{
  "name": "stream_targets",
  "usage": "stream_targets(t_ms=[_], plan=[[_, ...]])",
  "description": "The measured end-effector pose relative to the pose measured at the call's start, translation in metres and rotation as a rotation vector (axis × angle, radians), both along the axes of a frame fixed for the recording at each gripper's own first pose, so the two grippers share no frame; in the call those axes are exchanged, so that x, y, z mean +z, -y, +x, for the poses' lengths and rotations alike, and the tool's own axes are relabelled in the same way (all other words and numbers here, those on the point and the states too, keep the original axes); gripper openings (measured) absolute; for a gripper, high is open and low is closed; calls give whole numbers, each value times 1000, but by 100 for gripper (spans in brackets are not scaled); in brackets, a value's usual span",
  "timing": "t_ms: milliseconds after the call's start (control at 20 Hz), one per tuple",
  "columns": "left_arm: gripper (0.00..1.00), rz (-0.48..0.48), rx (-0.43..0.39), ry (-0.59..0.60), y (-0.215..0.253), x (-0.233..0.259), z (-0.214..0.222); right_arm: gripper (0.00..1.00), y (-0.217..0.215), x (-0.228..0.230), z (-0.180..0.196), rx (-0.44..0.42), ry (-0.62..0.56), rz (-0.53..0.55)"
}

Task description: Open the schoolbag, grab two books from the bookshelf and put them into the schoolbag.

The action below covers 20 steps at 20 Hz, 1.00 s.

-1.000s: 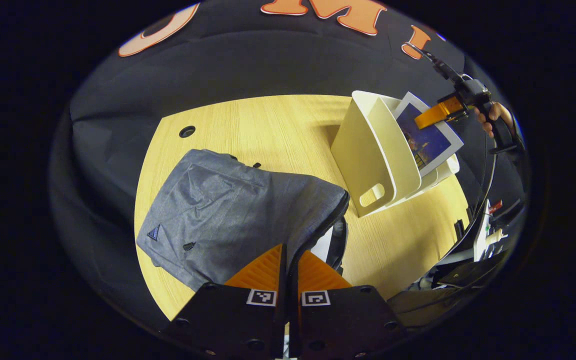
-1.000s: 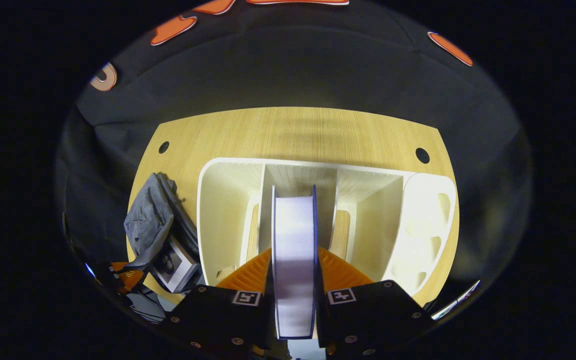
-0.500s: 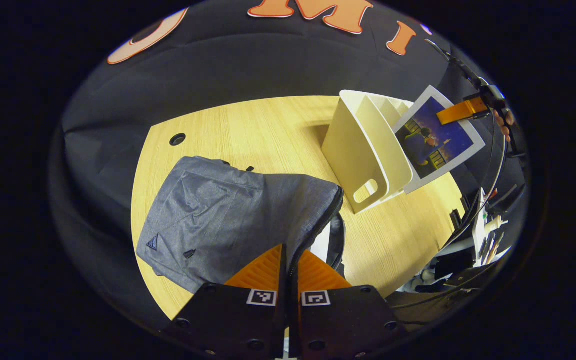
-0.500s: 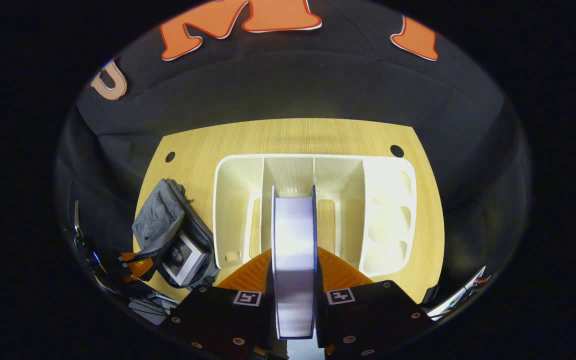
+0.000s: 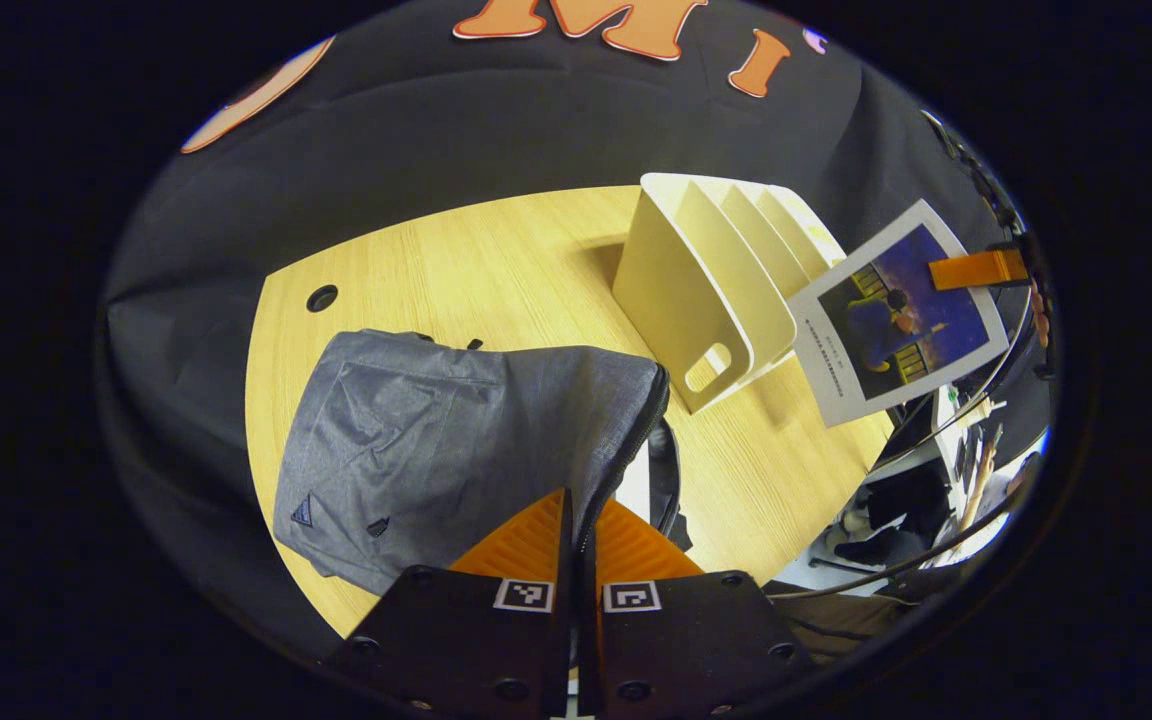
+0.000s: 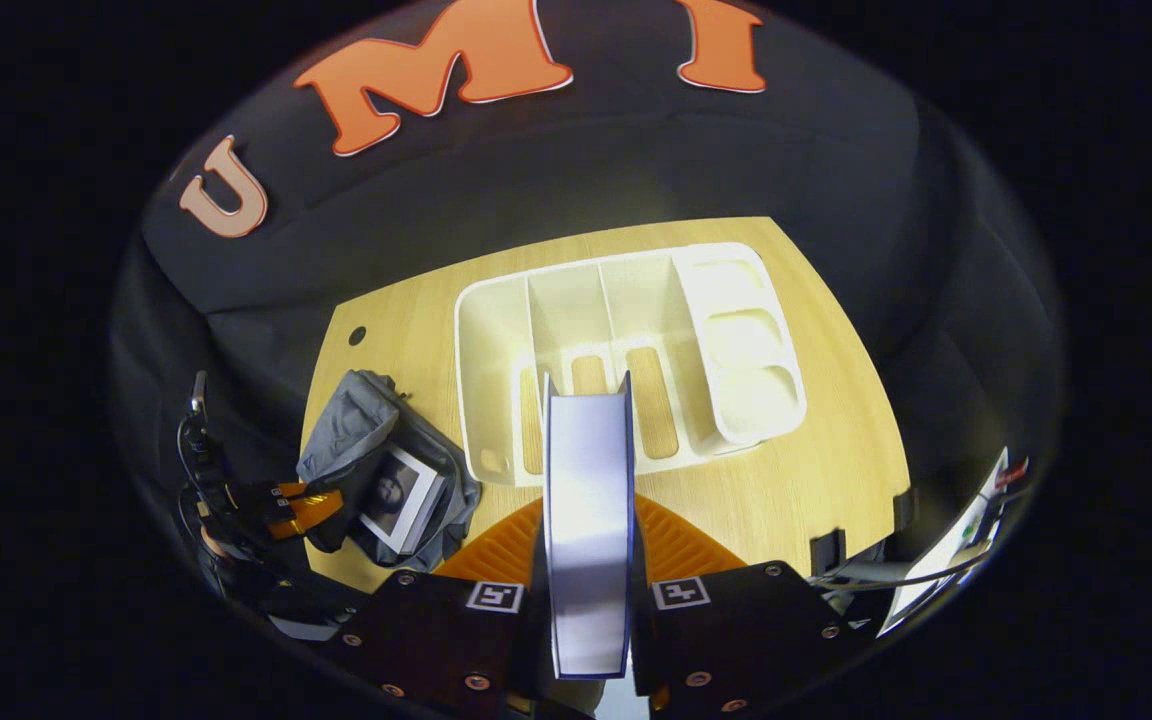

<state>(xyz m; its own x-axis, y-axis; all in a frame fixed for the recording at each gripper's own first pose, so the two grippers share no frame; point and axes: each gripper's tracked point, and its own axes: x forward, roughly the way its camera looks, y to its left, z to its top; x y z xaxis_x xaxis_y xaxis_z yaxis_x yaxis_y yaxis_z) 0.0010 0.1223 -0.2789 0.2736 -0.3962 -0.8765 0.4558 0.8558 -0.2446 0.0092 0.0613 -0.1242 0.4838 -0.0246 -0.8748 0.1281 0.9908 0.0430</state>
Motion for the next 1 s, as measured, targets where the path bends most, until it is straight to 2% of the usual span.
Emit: stream_targets(t_ms=[150, 350, 550, 750, 1000], plan=[[4, -5, -30, 6, -2, 1, -1, 32, -2, -4, -31, -72, 19, 58], [4, -2, -67, 24, -7, 7, 0, 33, -31, -12, -61, -141, 70, 233], [4, 3, -84, 50, -13, 17, 6, 32, -56, -19, -80, -161, 130, 384], [4, 0, -61, 68, -24, 27, 13, 31, -80, -17, -82, -144, 180, 518], [4, 3, -29, 101, -34, 37, 20, 31, -124, -42, -71, -114, 186, 657]])
